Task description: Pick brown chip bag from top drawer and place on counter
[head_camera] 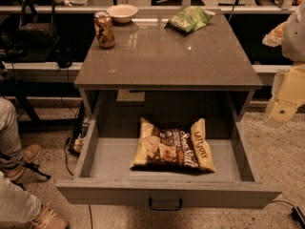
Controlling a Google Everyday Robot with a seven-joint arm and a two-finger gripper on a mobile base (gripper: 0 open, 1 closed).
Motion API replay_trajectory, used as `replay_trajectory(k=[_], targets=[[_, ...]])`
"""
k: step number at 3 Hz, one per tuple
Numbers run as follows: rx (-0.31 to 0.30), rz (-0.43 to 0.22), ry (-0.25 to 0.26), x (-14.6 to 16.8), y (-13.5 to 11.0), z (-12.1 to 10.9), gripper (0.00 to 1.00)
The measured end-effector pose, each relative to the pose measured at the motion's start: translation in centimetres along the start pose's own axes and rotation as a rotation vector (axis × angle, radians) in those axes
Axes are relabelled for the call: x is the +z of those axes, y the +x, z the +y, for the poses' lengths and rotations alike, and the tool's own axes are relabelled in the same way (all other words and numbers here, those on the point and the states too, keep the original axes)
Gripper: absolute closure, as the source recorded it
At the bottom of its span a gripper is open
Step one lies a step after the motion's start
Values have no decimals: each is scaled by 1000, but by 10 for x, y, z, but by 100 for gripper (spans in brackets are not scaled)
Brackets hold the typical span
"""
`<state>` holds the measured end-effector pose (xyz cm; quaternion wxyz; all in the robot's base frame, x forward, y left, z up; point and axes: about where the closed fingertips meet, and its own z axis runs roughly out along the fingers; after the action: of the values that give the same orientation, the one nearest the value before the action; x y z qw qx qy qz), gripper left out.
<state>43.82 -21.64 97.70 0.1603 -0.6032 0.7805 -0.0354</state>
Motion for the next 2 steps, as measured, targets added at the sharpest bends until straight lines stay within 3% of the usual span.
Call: replay_trajectory(k=[1,2], targets=[[0,0,0,0,0,0,0],[20,-94,-43,35,-12,0,0]])
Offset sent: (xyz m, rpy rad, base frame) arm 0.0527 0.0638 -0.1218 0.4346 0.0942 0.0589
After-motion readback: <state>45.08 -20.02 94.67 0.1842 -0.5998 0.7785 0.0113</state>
